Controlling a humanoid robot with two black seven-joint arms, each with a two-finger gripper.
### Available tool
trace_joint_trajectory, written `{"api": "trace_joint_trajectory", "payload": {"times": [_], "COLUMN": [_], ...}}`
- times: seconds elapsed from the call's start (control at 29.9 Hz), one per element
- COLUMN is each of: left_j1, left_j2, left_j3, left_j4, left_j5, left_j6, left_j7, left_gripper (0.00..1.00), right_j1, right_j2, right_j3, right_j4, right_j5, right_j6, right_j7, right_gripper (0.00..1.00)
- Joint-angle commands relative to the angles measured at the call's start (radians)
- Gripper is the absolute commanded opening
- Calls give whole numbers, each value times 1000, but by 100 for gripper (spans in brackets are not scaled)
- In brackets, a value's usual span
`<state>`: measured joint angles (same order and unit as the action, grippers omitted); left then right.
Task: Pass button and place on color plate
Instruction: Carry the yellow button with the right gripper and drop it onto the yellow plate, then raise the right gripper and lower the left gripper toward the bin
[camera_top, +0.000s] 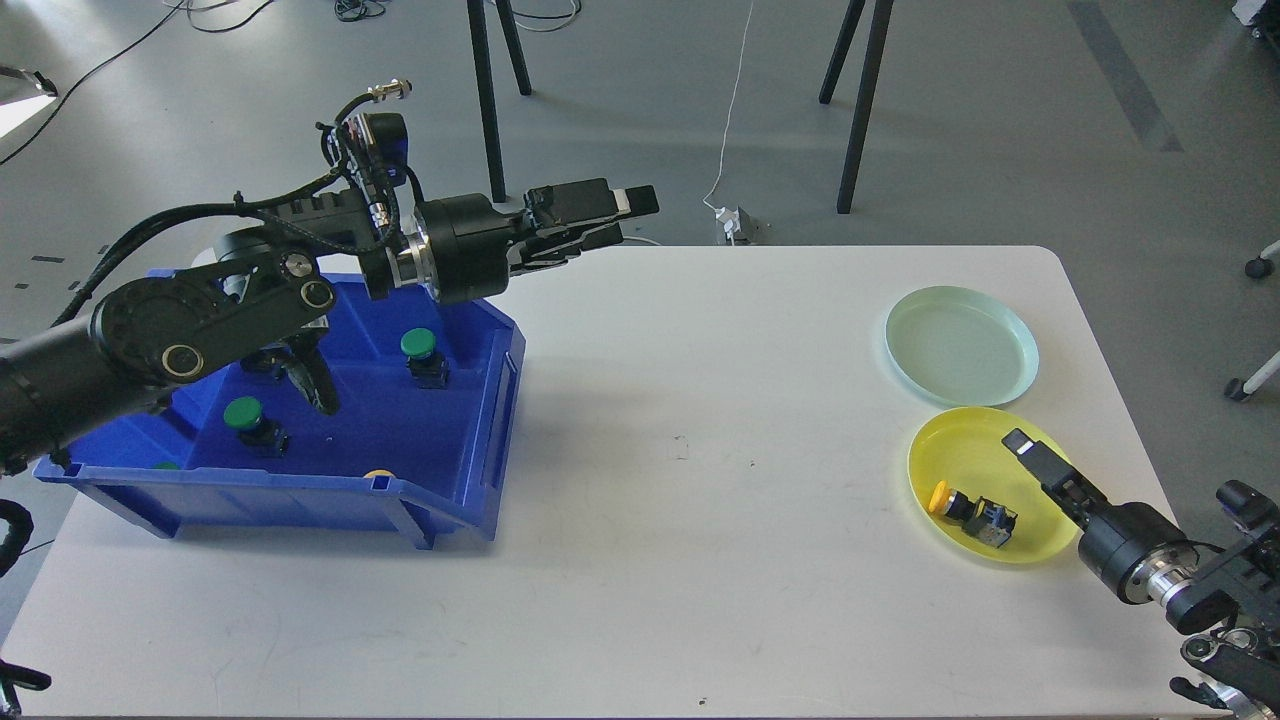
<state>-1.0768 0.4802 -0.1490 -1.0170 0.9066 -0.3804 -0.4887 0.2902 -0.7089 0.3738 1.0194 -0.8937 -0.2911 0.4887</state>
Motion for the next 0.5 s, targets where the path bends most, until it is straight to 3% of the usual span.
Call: {"api": "trace_joint_trajectory", "payload": {"times": [0.0,0.17,0.27,0.47], "left_j1": [0,1,0,47], "left_j2": [0,1,12,87], "left_j3": [-1,-15,-23,-148], "left_j4": [0,8,9,9], "left_j5": [-1,-49,-142,-293], "left_j6": [0,-6,-108,-108], "left_j7": [0,0,0,0], "left_gripper": [87,92,94,98], "right_j1": [1,27,101,292], "right_j2": [-35,-84,-80,-66], "right_j3": [46,215,325,366], "right_j4": [22,142,200,189], "right_j5": [85,260,369,658], "right_j6": [7,93,232,537], "right_j7": [0,0,0,0], "right_gripper": [75,74,74,75]}}
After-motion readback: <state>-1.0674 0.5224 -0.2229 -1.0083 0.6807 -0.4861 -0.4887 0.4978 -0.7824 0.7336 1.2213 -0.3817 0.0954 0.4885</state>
